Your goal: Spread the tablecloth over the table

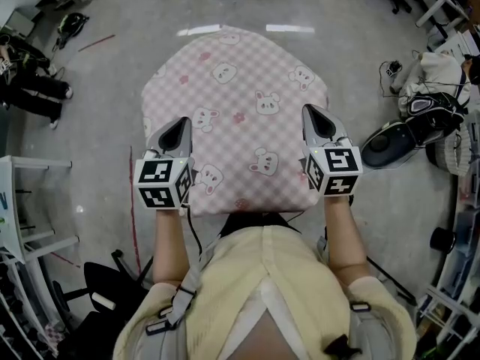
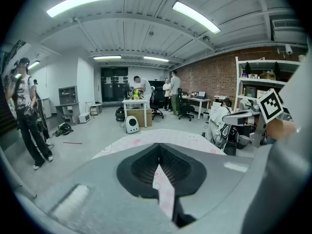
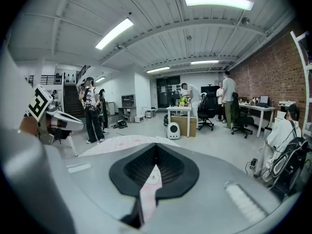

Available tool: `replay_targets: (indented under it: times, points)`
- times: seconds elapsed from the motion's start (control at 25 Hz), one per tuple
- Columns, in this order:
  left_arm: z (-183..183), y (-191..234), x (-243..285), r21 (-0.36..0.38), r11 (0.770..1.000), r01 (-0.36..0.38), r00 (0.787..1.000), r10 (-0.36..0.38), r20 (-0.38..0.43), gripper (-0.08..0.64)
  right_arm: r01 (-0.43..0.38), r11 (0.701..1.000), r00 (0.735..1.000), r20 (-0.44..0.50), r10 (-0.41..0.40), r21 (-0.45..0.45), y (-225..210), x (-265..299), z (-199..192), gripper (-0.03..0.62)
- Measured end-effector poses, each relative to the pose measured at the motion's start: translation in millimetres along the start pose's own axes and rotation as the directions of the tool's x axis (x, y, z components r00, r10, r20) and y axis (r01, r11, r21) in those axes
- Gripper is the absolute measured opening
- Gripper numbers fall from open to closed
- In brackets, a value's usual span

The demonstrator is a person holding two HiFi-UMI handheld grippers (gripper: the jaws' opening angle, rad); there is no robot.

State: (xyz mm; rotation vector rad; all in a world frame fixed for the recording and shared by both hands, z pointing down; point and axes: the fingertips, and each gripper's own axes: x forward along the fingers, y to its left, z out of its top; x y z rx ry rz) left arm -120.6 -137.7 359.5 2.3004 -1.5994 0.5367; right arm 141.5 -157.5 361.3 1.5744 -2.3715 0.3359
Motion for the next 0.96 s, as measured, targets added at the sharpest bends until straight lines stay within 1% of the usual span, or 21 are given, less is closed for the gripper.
replay_targets:
  times: [0.12, 0.44, 0.96]
  points:
    - [-3, -3, 1, -0.003, 1.0, 0.006, 1.0, -0.006, 0.0, 0.006, -0.005, 1.0, 1.0, -0.005, 0.005, 0.015, 3, 1, -4, 0.005]
    - [-8, -8, -1, -0.011, 1.0, 0.015, 1.0, -0.015, -0.006, 0.006, -0.028, 0.999, 0.999, -0.013, 0.029, 0.015, 10, -2, -8, 0.005]
    - [-18, -14, 4, -0.031, 0.998, 0.051, 0.999, -0.052, -0.017, 0.006, -0.025, 0.999, 0.999, -0.039, 0.026, 0.028, 11, 3, -15, 0.005]
